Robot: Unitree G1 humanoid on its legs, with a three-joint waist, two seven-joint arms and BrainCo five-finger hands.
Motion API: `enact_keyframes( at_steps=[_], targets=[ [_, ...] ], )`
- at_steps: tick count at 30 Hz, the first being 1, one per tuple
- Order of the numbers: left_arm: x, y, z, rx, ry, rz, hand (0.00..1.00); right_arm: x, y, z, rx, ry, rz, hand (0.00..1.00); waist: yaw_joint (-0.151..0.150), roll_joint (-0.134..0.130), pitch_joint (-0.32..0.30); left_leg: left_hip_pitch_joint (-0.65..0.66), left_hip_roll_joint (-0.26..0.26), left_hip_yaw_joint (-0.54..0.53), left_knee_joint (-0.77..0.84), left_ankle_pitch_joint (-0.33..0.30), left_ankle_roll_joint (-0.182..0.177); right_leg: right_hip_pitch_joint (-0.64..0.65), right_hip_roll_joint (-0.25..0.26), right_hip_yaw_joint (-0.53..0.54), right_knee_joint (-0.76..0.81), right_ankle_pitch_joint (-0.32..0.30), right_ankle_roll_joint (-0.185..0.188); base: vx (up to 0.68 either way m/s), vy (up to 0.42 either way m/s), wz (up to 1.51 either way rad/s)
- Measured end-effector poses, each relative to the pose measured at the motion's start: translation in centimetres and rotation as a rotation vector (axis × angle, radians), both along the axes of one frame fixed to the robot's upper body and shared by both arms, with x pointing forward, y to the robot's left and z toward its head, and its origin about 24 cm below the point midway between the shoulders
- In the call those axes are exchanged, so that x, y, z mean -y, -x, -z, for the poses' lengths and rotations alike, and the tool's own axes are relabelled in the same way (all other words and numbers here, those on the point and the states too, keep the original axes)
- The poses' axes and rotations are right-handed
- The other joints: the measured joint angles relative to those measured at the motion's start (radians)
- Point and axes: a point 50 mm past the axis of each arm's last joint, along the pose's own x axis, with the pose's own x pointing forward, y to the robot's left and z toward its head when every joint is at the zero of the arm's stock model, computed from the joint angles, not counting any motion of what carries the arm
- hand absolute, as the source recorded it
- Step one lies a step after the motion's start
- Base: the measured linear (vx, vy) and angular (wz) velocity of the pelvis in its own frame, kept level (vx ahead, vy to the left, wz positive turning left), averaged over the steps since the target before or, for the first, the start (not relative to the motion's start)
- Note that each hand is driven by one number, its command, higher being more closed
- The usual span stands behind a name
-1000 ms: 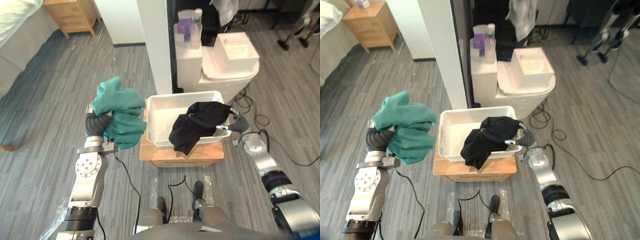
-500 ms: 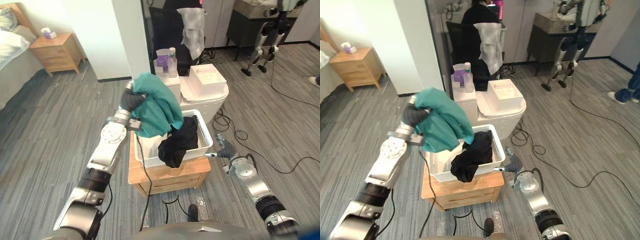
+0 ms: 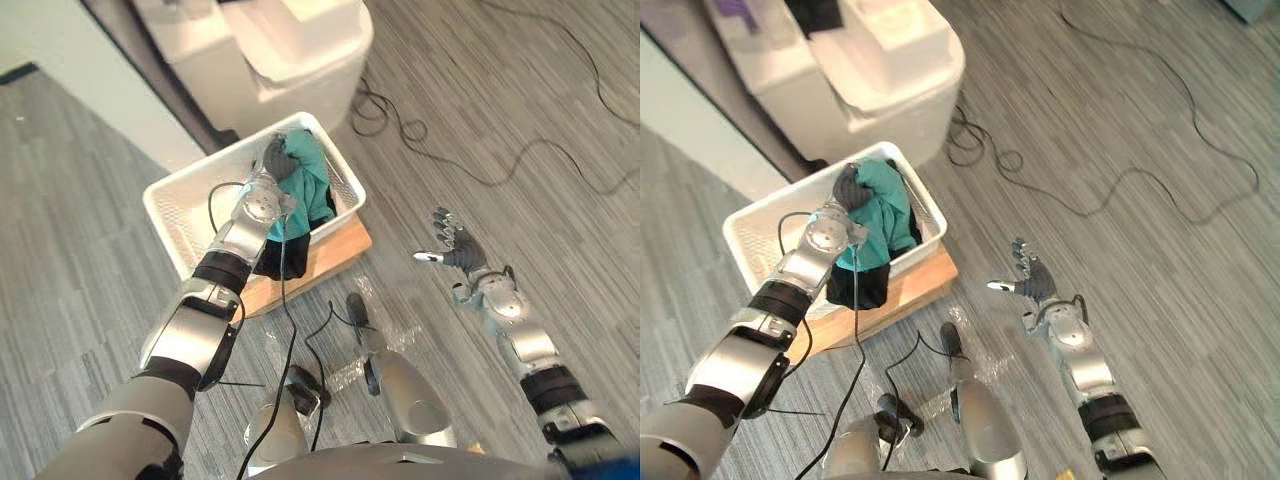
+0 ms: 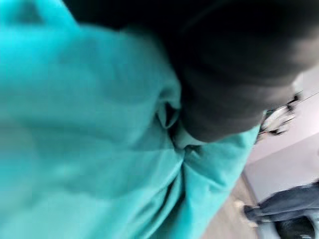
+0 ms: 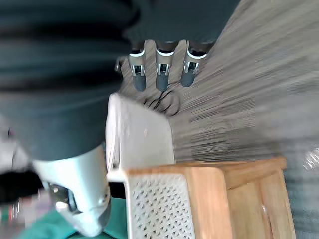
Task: Tidy the bed and pick cloth on bed and put in laundry
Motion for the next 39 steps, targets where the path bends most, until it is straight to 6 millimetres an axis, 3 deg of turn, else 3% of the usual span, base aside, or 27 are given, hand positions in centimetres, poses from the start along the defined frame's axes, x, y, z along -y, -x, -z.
enact_keyframes(
  at_steps=[2,5,7,12,15,17,21,26,29,33,35,39],
  targets=[
    [-0.8,0.2,1.0,-0.032,0.024,-0.061,0.0,0.4,2.0,1.8,-0.057,-0.01,-0.001,0.0,-0.003,0.003,0.002,0.0,0.009,0.005,0.005,-0.001,-0.006,-0.003,0.011,0.012,0.0,0.0,0.0,0.05,0.035,-0.16],
    [-1.1,0.4,1.3,-0.011,0.049,-0.092,0.0,0.4,3.6,2.9,-0.077,-0.041,0.001,0.0,-0.003,0.003,0.002,0.009,0.014,0.005,0.003,0.0,-0.007,0.007,0.016,0.022,0.0,-0.004,-0.003,0.0,0.0,0.0],
    [-1.3,0.9,2.0,0.002,0.105,-0.096,0.0,0.3,4.3,3.1,-0.064,-0.054,-0.002,0.0,-0.006,0.003,0.002,0.024,0.013,0.002,0.011,0.0,-0.008,0.03,0.012,0.023,0.0,-0.055,-0.032,0.02,-0.002,0.1],
    [-1.7,3.9,5.1,0.044,0.215,-0.076,0.0,-0.5,6.8,4.4,-0.088,-0.113,-0.011,0.0,0.002,0.007,-0.004,0.132,0.003,-0.004,-0.077,0.037,-0.041,0.124,0.013,-0.028,-0.001,-0.105,-0.043,0.05,-0.026,0.24],
    [-1.9,6.2,6.5,0.064,0.243,-0.076,0.0,-0.9,8.3,5.6,-0.139,-0.113,-0.008,0.0,0.009,0.028,-0.045,0.178,-0.009,-0.017,-0.149,0.08,-0.055,0.161,0.006,-0.079,-0.001,-0.125,-0.059,0.11,-0.009,0.47],
    [-2.4,7.8,7.2,0.084,0.273,-0.087,0.0,-1.1,9.0,6.9,-0.208,-0.114,0.007,0.0,0.042,0.046,-0.09,0.219,-0.023,-0.042,-0.208,0.112,-0.06,0.199,0.005,-0.114,0.0,-0.133,-0.07,0.12,0.031,0.39],
    [-4.5,10.4,8.2,0.109,0.306,-0.151,0.0,-1.7,10.3,9.2,-0.338,-0.119,0.026,0.0,0.083,0.059,-0.185,0.279,-0.045,-0.092,-0.294,0.149,-0.066,0.256,0.001,-0.17,-0.001,-0.154,-0.086,0.1,0.075,0.44],
    [-7.3,13.6,9.0,0.137,0.383,-0.266,0.0,-2.0,11.5,11.4,-0.463,-0.123,0.05,0.0,0.121,0.057,-0.248,0.306,-0.088,-0.151,-0.355,0.165,-0.053,0.302,-0.038,-0.229,-0.006,-0.172,-0.066,-0.03,0.139,0.42],
    [-8.6,15.9,10.8,0.087,0.453,-0.321,0.0,-2.6,12.1,12.4,-0.519,-0.147,0.055,0.0,0.139,0.045,-0.279,0.307,-0.113,-0.175,-0.373,0.17,-0.039,0.31,-0.064,-0.253,-0.007,-0.179,-0.054,-0.08,0.096,0.27],
    [-8.1,19.7,14.1,-0.058,0.519,-0.321,0.0,-3.6,12.1,13.0,-0.553,-0.209,0.079,0.0,0.163,0.025,-0.294,0.308,-0.131,-0.195,-0.376,0.166,-0.026,0.318,-0.081,-0.263,-0.007,-0.179,-0.046,-0.06,0.049,0.11],
    [-7.3,21.6,16.0,-0.148,0.565,-0.324,0.0,-3.7,12.1,13.3,-0.569,-0.229,0.099,0.0,0.166,0.029,-0.295,0.309,-0.139,-0.203,-0.386,0.168,-0.023,0.318,-0.087,-0.266,-0.007,-0.179,-0.042,-0.04,0.032,0.08],
    [-4.8,26.7,22.8,-0.496,0.768,-0.424,0.0,-4.2,13.2,14.7,-0.654,-0.262,0.163,0.0,0.174,0.034,-0.299,0.327,-0.148,-0.218,-0.398,0.17,-0.019,0.336,-0.092,-0.274,-0.007,-0.186,-0.033,-0.02,0.026,0.07]
  ],
)
